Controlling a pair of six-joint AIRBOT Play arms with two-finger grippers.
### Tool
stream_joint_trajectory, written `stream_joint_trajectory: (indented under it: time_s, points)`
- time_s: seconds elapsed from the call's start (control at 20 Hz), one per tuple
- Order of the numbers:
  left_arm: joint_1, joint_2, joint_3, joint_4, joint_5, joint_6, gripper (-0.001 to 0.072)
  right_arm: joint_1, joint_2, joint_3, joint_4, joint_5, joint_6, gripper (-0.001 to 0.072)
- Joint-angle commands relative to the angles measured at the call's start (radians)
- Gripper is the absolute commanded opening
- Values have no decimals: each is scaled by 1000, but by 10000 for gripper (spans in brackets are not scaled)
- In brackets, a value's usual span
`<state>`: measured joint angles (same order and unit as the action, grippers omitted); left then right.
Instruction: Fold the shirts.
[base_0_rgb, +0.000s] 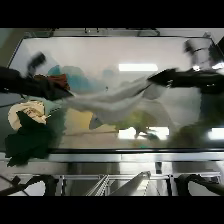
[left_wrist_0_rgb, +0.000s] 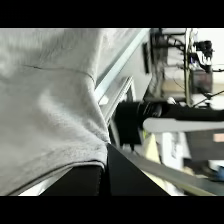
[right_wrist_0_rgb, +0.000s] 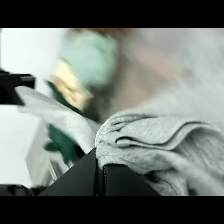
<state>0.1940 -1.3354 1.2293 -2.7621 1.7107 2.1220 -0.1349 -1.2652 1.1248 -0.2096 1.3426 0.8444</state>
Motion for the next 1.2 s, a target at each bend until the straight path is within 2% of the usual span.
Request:
stream_joint_trajectory:
  time_s: [0.0, 0.1, 0.2, 0.25, 0.35, 0.45, 0.55, 0.6, 0.7, 0.75, 0.8, 0.85, 0.9, 0.95, 1.0, 1.05, 1.1, 1.15]
  points:
    - [51, 289, 231, -136, -65, -37, 19, -215, 406, 35, 220, 128, -168, 17]
    - [85, 412, 382, -116, -156, -37, 20, -277, 602, 41, 190, -40, -168, 17]
    - [121, 460, 476, -45, -155, -55, 19, -284, 716, 41, 114, -161, -162, 17]
    - [131, 472, 489, 2, -151, -89, 20, -280, 734, 40, 87, -165, -139, 17]
    - [121, 473, 432, 22, -130, -95, 19, -251, 699, 28, 50, -139, -86, 18]
    - [73, 436, 310, 22, -122, -84, 19, -180, 595, -18, 37, -147, -89, 18]
    - [5, 355, 173, 23, -166, -29, 20, -78, 426, -60, -4, -206, -103, 18]
    - [-31, 299, 105, 23, -223, 19, 20, -29, 323, -66, -32, -254, -141, 18]
    - [-90, 158, 13, 23, -367, 106, 20, 33, 89, -57, -42, -443, -229, 17]
    - [-108, 77, -10, 22, -437, 119, 19, 37, -24, -32, -42, -517, -248, 17]
    - [-118, -12, -16, 21, -486, 122, 19, 26, -150, 19, -40, -535, -245, 17]
    - [-122, -108, -11, 16, -512, 122, 20, 10, -260, 81, -37, -500, -229, 47]
    - [-122, -196, 9, 10, -500, 122, 71, -9, -363, 151, -37, -436, -180, 361]
    - [-117, -285, 48, 9, -457, 118, 350, -29, -437, 212, -37, -362, -121, 609]
    - [-108, -360, 91, 2, -399, 92, 640, -55, -491, 266, -38, -279, -62, 611]
    - [-101, -415, 129, -17, -349, 71, 714, -86, -514, 299, -38, -213, -26, 555]
    - [-94, -459, 168, -26, -300, 66, 714, -125, -514, 309, -37, -157, -16, 479]
    - [-85, -488, 198, -33, -264, 45, 714, -165, -502, 309, -45, -105, -3, 459]
